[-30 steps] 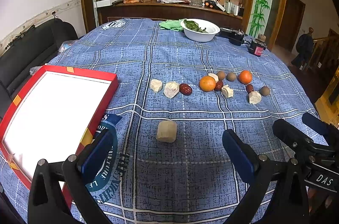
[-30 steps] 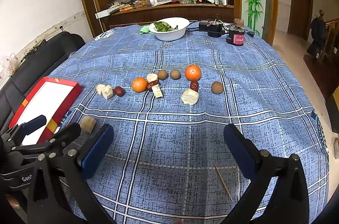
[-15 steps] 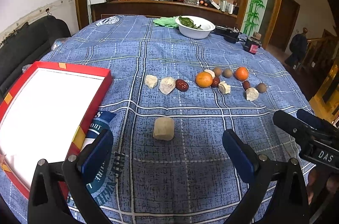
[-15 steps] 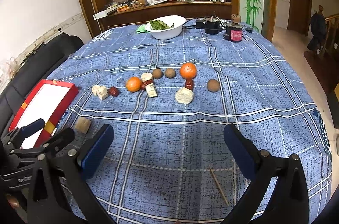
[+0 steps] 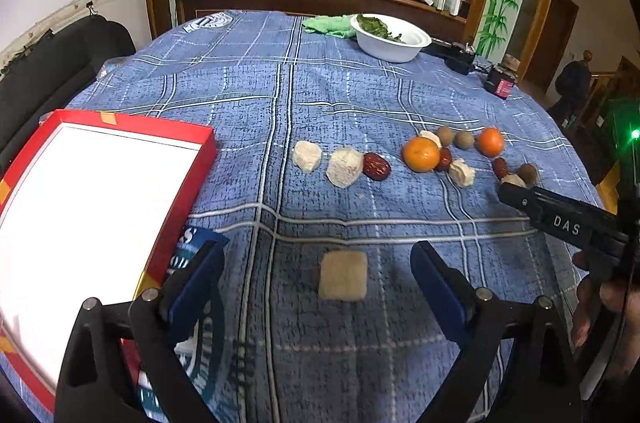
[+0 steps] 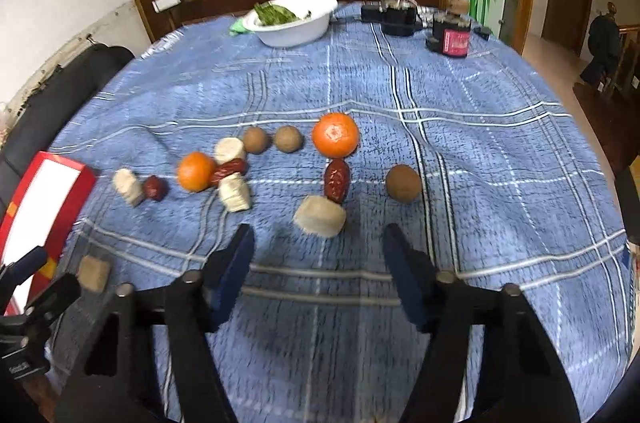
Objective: Organize fruits
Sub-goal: 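Grasp a beige cube with the left gripper while the right gripper grasps another beige cube, then carry both cubes over the red-rimmed white tray and open both grippers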
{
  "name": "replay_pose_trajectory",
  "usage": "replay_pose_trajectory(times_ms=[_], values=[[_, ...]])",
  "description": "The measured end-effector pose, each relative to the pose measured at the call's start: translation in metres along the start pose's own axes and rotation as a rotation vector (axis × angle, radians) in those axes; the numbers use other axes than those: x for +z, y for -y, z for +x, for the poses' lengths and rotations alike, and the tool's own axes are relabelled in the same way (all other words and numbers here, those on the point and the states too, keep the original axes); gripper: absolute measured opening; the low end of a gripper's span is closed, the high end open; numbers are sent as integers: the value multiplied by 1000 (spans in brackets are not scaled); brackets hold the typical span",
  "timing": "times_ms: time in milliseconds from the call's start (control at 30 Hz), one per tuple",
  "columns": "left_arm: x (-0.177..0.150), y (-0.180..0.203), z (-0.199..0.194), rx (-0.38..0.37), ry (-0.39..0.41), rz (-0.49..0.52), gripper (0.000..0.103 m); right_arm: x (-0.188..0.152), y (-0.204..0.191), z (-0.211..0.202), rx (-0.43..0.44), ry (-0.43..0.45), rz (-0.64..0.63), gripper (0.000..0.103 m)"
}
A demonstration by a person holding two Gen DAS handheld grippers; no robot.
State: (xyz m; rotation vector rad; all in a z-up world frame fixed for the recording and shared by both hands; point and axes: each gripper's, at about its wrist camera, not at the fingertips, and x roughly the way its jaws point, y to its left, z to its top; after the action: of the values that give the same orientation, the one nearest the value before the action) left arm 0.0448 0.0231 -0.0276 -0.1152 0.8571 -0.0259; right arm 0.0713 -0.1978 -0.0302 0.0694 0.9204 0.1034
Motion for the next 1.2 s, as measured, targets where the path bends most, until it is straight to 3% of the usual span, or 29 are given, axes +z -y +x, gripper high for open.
replay_pose_trajectory(times_ms=[67, 167, 267, 367, 433, 467, 800, 1200], values=[[1, -3, 5, 0, -14, 0, 85, 2, 0, 7, 5, -6, 0, 58], [-3, 1, 13, -15, -58, 23, 78, 3, -2, 12, 5, -21, -7, 36], [-11, 7, 18, 1, -67, 50, 73, 3, -1, 14, 7, -21, -14, 32], [-13, 10, 22, 50, -72, 80, 49, 3, 0, 14, 20, -15, -12, 32], [-12, 8, 18, 12, -81, 79, 29, 3, 0, 14, 22, -14, -13, 32], [-12, 6, 16, -14, -89, 71, 24, 3, 0, 15, 25, -13, -12, 32], [-16, -2, -5, -38, -59, 37, 24, 0, -4, 2, 43, -2, -13, 32], [-24, -6, -45, -63, 4, 22, 24, -24, -23, -62, 60, 86, -52, 33]])
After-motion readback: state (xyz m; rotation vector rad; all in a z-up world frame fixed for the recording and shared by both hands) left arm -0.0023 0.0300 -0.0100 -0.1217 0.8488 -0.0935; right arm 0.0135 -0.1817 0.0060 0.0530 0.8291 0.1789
